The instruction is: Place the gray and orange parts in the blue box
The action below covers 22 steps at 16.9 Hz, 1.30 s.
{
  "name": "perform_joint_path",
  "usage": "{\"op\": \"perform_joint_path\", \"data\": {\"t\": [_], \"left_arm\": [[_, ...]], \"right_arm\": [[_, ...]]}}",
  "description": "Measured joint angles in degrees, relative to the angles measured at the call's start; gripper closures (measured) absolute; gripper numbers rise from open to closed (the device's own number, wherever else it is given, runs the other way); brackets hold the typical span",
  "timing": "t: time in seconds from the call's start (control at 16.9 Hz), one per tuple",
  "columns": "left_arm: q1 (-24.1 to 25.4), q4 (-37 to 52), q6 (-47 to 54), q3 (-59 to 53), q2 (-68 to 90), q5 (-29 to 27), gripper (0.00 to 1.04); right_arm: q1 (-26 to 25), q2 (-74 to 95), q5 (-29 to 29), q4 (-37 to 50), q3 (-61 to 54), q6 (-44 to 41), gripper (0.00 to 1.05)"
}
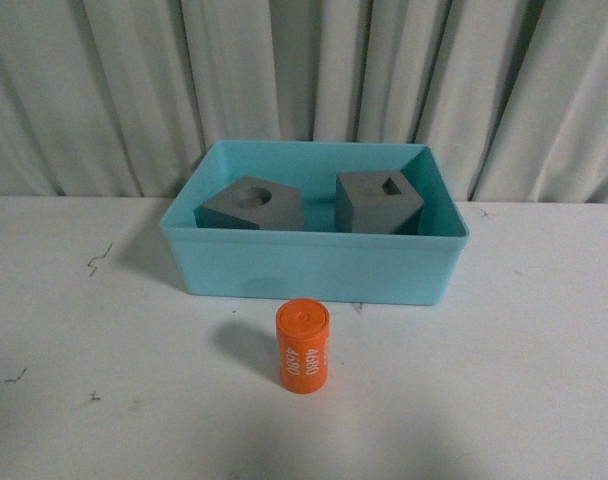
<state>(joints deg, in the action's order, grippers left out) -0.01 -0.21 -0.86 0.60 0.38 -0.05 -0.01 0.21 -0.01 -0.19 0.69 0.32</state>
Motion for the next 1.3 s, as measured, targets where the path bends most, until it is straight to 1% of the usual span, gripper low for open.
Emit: {"op": "perform_joint_path", "data": {"t": [0.12,0.18,0.3,0.41,0.47,0.59,0.65,0.71,0.77,0.83,0.89,0.94,1.0,1.06,1.12,1.18,1.24,1.3], "left_arm": [[0.0,0.0,0.0,0.0,0.0,0.04,1.03],[0.0,0.0,0.0,0.0,0.0,0.04,0.95],[0.0,0.0,0.0,0.0,0.0,0.04,0.77],[0.0,0.0,0.0,0.0,0.0,0.04,0.51],[0.0,0.0,0.0,0.0,0.0,0.04,0.4],[0.0,0.0,0.0,0.0,0.0,0.04,0.24],[0.0,0.0,0.0,0.0,0.0,0.04,0.12],[0.0,0.0,0.07,0.0,0.0,0.04,0.05],[0.0,0.0,0.07,0.0,0.0,0.04,0.08],[0.0,0.0,0.07,0.0,0.0,0.04,0.07],[0.0,0.0,0.07,0.0,0.0,0.04,0.07],[0.0,-0.02,0.07,0.0,0.0,0.02,0.07],[0.0,-0.02,0.07,0.0,0.0,0.04,0.07],[0.0,0.0,0.07,0.0,0.0,0.07,0.07],[0.0,0.0,0.07,0.0,0.0,0.04,0.07],[0.0,0.0,0.07,0.0,0.0,0.04,0.07],[0.0,0.0,0.07,0.0,0.0,0.07,0.07],[0.0,0.0,0.07,0.0,0.0,0.07,0.07]], "right_arm": [[0.0,0.0,0.0,-0.02,0.0,0.0,0.06],[0.0,0.0,0.0,-0.02,0.0,0.0,0.06],[0.0,0.0,0.0,0.0,0.0,0.0,0.06],[0.0,0.0,0.0,-0.02,0.0,0.0,0.06],[0.0,0.0,0.0,-0.02,0.0,0.0,0.06],[0.0,0.0,0.0,-0.02,0.0,0.0,0.06],[0.0,0.0,0.0,0.0,0.0,0.0,0.06],[0.0,0.0,0.0,0.0,0.0,0.0,0.06],[0.0,0.0,0.0,-0.02,0.0,0.0,0.06],[0.0,0.0,0.0,-0.02,0.0,0.0,0.06],[0.09,0.79,1.01,-3.67,0.85,0.74,0.06],[-0.26,5.62,2.54,-12.15,4.37,3.76,0.06],[-3.02,13.84,1.68,-15.37,7.63,5.9,0.06],[-13.05,29.59,-6.25,-5.64,12.59,5.05,0.06],[-17.51,39.87,-13.55,3.78,17.51,0.87,0.06],[-18.08,46.07,-17.84,8.04,20.83,-2.29,0.06],[-16.83,52.63,-23.8,8.2,24.35,-7.21,0.06],[-14.23,58.07,-29.51,4.48,26.6,-12.0,0.06]]}}
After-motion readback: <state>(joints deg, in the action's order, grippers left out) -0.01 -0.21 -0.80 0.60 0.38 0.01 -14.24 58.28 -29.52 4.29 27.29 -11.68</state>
